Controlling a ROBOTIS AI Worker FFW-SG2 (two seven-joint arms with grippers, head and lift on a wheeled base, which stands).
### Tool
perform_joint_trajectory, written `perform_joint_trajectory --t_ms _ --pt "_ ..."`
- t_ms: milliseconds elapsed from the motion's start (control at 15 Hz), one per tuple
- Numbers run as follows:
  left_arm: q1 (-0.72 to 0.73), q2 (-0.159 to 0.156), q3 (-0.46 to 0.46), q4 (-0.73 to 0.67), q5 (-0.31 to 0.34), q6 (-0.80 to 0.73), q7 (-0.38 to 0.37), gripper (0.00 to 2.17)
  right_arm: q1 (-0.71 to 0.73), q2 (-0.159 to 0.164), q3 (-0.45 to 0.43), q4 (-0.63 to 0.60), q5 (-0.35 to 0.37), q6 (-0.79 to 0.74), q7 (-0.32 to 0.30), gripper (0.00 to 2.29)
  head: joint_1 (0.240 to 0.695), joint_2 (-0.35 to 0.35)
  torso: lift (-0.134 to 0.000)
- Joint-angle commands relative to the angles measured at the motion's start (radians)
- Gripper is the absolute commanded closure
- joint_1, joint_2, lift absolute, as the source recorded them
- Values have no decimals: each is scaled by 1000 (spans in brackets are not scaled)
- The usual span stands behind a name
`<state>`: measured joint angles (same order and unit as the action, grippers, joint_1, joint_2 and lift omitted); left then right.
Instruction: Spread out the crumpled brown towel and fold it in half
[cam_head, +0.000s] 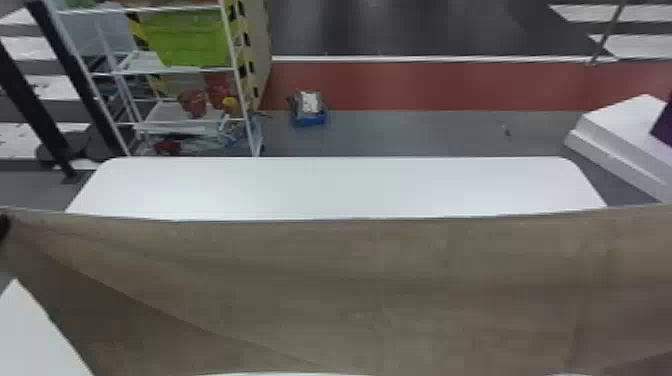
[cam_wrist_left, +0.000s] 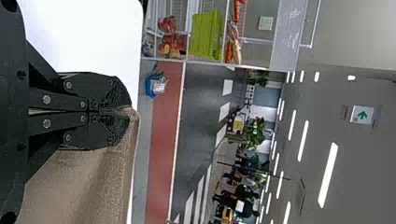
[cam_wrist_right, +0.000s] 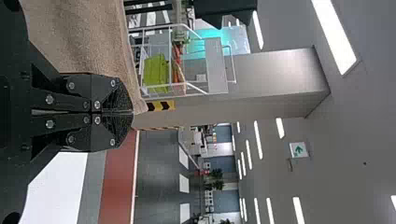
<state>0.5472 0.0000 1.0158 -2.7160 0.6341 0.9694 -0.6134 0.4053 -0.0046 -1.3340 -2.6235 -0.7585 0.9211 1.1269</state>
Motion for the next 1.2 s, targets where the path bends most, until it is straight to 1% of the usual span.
perform_joint_trajectory --t_ms 0,133,200,267,400,467,533,600,667,800,933,1000,1067,1133 --pt "-27 -3 -34 -2 -63 33 11 1447 -19 5 50 39 62 -1 -4 1636 695 2 -124" --pt "-41 -3 -97 5 -131 33 26 1447 -45 5 130 63 154 -4 -22 1636 695 -13 -124" --pt "-50 -3 -132 8 -178 33 29 1447 -60 5 179 86 209 -1 -36 1636 695 -18 -124" --pt "-64 -3 -174 18 -228 33 29 1447 -71 5 239 120 266 -11 -49 1636 695 -26 -124" --pt "-79 -3 -237 45 -278 33 43 1447 -95 5 337 200 344 -26 -82 1636 695 -38 -124" --pt "-89 -3 -281 61 -317 33 50 1447 -114 5 378 247 384 -26 -95 1636 695 -41 -124" --pt "-95 -3 -333 71 -369 33 55 1447 -129 5 417 287 426 -44 -105 1636 695 -44 -124" --pt "-105 -3 -398 91 -429 27 61 1447 -140 5 453 335 462 -115 -122 1636 695 -55 -124" --pt "-119 -3 -441 117 -452 24 80 1447 -152 5 492 379 490 -164 -144 1636 695 -62 -124" --pt "-130 -3 -502 162 -459 -31 130 1447 -183 5 532 457 525 -238 -179 1636 695 -81 -124" --pt "-142 -3 -569 220 -524 -142 159 1447 -215 5 555 533 573 -317 -205 1636 695 -100 -124" --pt "-145 -3 -611 255 -563 -218 188 1447 -234 5 567 583 585 -345 -216 1636 695 -107 -124" --pt "-151 -3 -632 291 -583 -271 205 1447 -250 5 573 635 590 -376 -228 1636 695 -113 -124" --pt "-159 -3 -648 323 -590 -320 213 1447 -264 5 582 678 593 -385 -236 1636 695 -118 -124"
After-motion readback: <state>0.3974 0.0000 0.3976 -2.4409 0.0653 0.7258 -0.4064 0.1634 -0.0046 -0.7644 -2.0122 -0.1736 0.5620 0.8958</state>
